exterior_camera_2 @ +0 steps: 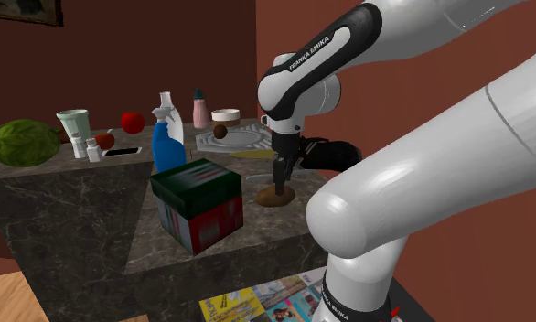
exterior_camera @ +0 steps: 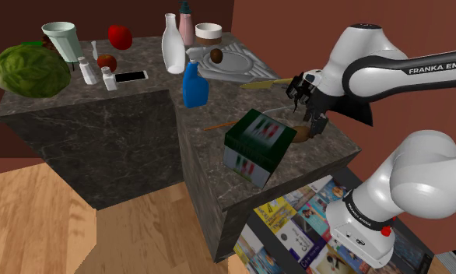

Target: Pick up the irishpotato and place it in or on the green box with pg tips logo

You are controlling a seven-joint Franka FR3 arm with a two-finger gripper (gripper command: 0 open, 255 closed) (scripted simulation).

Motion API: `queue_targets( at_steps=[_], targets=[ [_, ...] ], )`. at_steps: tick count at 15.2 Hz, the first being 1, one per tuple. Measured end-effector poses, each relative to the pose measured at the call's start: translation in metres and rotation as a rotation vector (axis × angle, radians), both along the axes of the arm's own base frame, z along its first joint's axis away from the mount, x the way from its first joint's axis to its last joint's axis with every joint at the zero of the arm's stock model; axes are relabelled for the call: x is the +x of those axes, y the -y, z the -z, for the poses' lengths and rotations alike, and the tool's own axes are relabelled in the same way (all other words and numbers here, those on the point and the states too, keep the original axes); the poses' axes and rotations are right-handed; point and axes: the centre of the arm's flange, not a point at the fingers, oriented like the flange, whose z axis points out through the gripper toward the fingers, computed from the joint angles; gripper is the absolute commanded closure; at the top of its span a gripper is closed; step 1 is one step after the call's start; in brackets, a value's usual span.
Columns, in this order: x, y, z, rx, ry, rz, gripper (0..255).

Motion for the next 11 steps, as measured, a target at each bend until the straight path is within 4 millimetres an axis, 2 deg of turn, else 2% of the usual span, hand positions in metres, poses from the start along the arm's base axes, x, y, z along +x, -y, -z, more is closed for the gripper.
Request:
queue_targets(
  at_steps=[5,11],
  targets=[
    [0.000,-0.001,0.027,0.000,0.000,-0.007,0],
    [0.000,-0.001,0.030,0.000,0.001,-0.007,0]
  ],
)
